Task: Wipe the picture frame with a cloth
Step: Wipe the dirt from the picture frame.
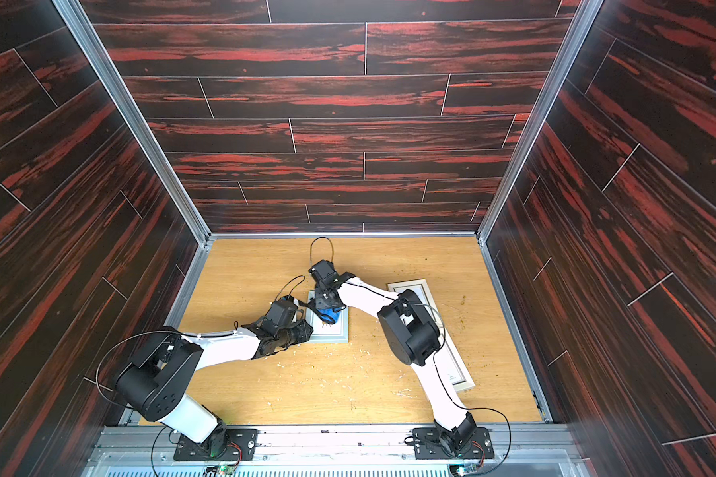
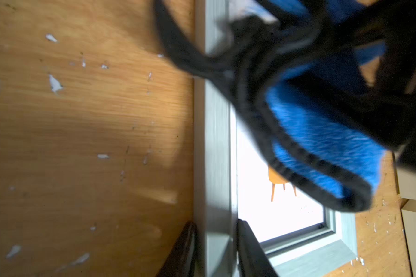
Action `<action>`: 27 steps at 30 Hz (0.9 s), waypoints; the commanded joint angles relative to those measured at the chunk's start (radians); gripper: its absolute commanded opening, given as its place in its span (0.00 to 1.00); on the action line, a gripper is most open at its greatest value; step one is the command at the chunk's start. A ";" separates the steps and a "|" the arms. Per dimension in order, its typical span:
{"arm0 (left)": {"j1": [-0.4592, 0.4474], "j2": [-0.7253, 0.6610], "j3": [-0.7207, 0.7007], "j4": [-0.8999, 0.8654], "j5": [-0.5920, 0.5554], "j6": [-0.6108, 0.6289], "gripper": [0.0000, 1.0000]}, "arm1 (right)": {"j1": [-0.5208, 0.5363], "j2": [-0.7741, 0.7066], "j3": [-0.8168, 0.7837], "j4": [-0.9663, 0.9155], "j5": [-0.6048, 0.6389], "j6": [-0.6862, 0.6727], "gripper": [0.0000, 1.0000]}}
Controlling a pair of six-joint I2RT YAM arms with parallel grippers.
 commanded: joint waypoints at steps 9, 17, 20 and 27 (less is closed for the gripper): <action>0.010 0.074 -0.033 -0.210 -0.066 -0.005 0.32 | 0.080 -0.188 -0.352 -0.007 0.016 0.026 0.00; 0.010 0.088 -0.024 -0.202 -0.054 -0.003 0.32 | 0.034 -0.159 -0.263 -0.030 0.071 -0.012 0.00; 0.011 0.087 -0.022 -0.206 -0.057 -0.007 0.32 | -0.005 -0.097 -0.188 -0.022 0.083 -0.025 0.00; 0.012 0.080 -0.022 -0.214 -0.069 -0.017 0.33 | 0.063 -0.196 -0.345 -0.012 0.049 0.008 0.00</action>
